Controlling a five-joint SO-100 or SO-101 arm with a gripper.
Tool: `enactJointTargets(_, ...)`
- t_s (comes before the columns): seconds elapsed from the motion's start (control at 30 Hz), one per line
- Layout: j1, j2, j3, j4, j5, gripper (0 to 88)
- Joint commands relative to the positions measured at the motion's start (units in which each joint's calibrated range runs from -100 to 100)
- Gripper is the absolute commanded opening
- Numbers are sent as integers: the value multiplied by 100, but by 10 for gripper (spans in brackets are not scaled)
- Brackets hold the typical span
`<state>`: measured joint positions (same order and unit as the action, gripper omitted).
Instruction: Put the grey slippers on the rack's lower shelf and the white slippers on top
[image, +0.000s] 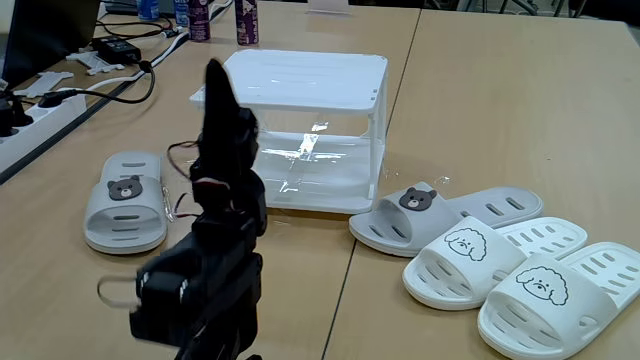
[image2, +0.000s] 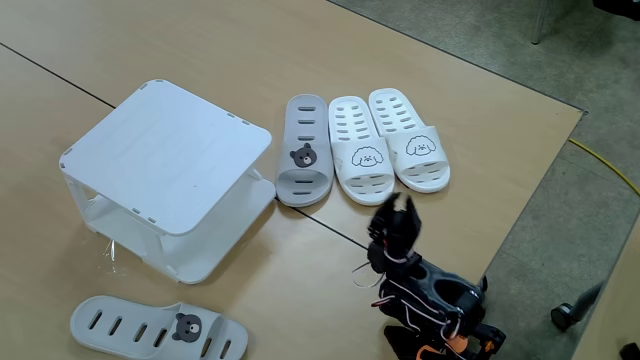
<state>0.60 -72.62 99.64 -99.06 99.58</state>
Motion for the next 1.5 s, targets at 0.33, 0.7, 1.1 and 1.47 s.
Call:
enactJointTargets(0.33, -364, 6786, -54, 354, 42, 7)
enactJointTargets(0.7, -3407, 7737, -523, 1916, 42, 89)
enactJointTargets(1.1, -3900, 6871, -2887, 4746, 42, 227)
enactJointTargets(1.47, -3991, 8865, -5151, 4858, 42, 224)
